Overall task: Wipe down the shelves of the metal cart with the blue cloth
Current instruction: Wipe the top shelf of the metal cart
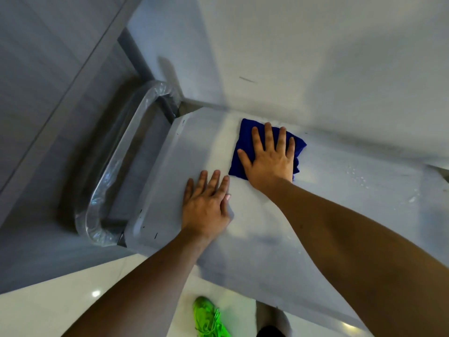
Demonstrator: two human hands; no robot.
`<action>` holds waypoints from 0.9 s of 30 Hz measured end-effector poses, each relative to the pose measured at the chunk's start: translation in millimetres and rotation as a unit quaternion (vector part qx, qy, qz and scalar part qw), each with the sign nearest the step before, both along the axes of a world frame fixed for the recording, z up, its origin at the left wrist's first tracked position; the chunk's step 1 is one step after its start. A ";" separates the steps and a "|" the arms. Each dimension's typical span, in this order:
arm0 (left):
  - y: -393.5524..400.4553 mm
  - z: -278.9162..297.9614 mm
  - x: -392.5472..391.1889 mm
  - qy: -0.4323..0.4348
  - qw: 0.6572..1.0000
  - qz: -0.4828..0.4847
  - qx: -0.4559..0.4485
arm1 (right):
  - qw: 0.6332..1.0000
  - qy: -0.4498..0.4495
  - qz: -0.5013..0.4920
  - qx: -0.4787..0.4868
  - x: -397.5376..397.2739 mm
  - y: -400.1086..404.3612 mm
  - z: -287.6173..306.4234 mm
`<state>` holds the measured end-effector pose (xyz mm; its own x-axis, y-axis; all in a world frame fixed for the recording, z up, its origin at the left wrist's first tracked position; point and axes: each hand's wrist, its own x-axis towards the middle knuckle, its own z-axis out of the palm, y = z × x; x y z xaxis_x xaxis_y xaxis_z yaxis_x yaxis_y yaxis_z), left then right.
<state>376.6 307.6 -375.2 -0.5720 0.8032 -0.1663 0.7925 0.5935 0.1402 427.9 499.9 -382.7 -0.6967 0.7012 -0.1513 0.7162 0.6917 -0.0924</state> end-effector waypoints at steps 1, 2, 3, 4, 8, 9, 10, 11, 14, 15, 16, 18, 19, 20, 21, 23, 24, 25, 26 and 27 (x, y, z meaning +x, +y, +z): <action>-0.4 0.1 -0.7 -0.002 1.000 -0.003 -0.009 | 1.000 -0.001 -0.003 -0.001 0.8 -2.5 0.5; -0.3 0.4 -1.4 -0.005 1.000 -0.005 -0.018 | 1.000 -0.001 -0.007 -0.003 2.5 -5.6 1.1; 0.4 1.0 -2.1 -0.010 1.000 -0.005 -0.028 | 1.000 0.001 -0.012 -0.005 5.3 -9.6 1.4; 1.5 1.6 -2.9 -0.014 0.999 -0.003 -0.037 | 1.000 0.003 -0.016 -0.007 9.3 -14.2 1.7; 6.1 2.3 -3.3 -0.023 0.997 0.005 -0.074 | 1.000 0.001 -0.027 -0.011 33.5 -36.3 1.0; 6.2 3.4 -3.1 -0.020 0.996 0.003 -0.086 | 0.999 -0.002 -0.031 -0.013 40.5 -42.1 1.0; 6.4 5.2 -2.8 -0.015 0.995 -0.001 -0.098 | 0.999 -0.003 -0.036 -0.016 47.5 -48.2 1.3; 6.5 8.1 -2.8 -0.012 0.994 -0.005 -0.110 | 0.999 -0.002 -0.041 -0.020 54.8 -55.2 2.1; 11.6 20.5 -3.7 -0.035 0.988 -0.006 -0.152 | 0.998 -0.002 -0.058 -0.038 78.4 -79.8 5.9; 14.4 25.5 -3.4 -0.055 0.985 -0.001 -0.162 | 0.997 -0.005 -0.063 -0.045 87.1 -89.5 7.4; 17.4 30.7 -2.5 -0.074 0.984 0.002 -0.164 | 0.996 -0.008 -0.067 -0.051 96.3 -99.7 9.1; 21.8 39.9 2.8 -0.079 0.986 -0.013 -0.148 | 0.995 -0.007 -0.075 -0.065 115.6 -121.0 12.1; 23.5 43.6 7.8 -0.063 0.988 -0.033 -0.139 | 0.994 -0.006 -0.079 -0.070 125.4 -131.7 13.8; 24.6 46.0 11.8 -0.047 0.989 -0.049 -0.133 | 0.994 -0.007 -0.079 -0.075 132.3 -141.5 14.2; 25.9 48.6 18.5 -0.039 0.989 -0.064 -0.129 | 0.994 -0.008 -0.080 -0.079 141.2 -150.9 14.9; 30.5 53.2 38.1 -0.048 0.987 -0.087 -0.126 | 0.993 -0.006 -0.087 -0.082 162.3 -166.3 16.4; 33.5 54.8 48.4 -0.057 0.986 -0.093 -0.126 | 0.992 -0.004 -0.090 -0.083 173.0 -172.1 16.4; 36.3 55.6 57.8 -0.064 0.985 -0.097 -0.126 | 0.992 -0.003 -0.094 -0.083 183.3 -177.1 15.7; 38.7 56.0 65.8 -0.070 0.985 -0.100 -0.125 | 0.991 -0.004 -0.100 -0.083 193.2 -181.0 14.7; 40.5 55.7 72.6 -0.076 0.985 -0.101 -0.122 | 0.991 -0.006 -0.107 -0.083 202.2 -183.2 13.5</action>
